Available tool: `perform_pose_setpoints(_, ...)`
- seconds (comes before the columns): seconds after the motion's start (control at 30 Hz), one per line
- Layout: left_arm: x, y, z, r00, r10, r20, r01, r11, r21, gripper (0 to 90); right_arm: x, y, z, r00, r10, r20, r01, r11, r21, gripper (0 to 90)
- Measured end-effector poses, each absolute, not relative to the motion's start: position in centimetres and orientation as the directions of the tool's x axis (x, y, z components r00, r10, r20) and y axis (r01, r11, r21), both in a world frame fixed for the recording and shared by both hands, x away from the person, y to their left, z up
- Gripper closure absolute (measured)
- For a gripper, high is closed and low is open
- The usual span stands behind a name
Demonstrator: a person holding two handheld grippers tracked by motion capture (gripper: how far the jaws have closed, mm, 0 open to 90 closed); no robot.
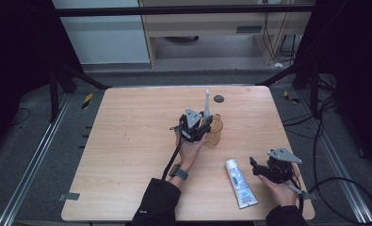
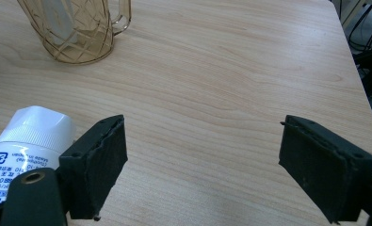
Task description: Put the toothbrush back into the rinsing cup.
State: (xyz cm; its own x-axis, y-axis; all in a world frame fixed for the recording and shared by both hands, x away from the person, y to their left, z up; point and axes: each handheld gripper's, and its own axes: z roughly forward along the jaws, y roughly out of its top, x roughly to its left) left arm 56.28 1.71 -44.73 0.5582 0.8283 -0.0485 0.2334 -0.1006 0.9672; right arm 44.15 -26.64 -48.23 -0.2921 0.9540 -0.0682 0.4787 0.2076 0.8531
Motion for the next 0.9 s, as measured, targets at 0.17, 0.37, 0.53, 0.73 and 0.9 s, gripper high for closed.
perform_pose_setpoints(0.17,56.0,2.1,-44.9,0.568,0.82,-0.065,0.248,-0.095,0.964,52.6,44.2,-26.6,-48.2,-0.293,0.953,-0.071,0.478,0.21,0.853,15.6)
perform_pose_setpoints(0.37,55.5,2.5,-45.0,0.575,0.817,-0.047,0.245,-0.117,0.962,51.5,44.2,-26.5,-48.2,-0.293,0.954,-0.07,0.48,0.21,0.852,15.5)
perform_pose_setpoints(0.53,55.2,2.8,-45.0,0.58,0.814,-0.04,0.246,-0.128,0.961,51.3,44.2,-26.4,-48.2,-0.296,0.953,-0.071,0.479,0.212,0.852,15.5)
perform_pose_setpoints(0.73,54.7,3.7,-44.6,0.583,0.812,-0.034,0.247,-0.138,0.959,50.6,44.1,-26.4,-48.1,-0.293,0.954,-0.068,0.478,0.207,0.854,15.5)
perform_pose_setpoints(0.9,54.3,5.0,-44.1,0.593,0.805,-0.021,0.258,-0.165,0.952,48.8,44.0,-26.4,-47.9,-0.293,0.954,-0.063,0.471,0.201,0.859,15.6)
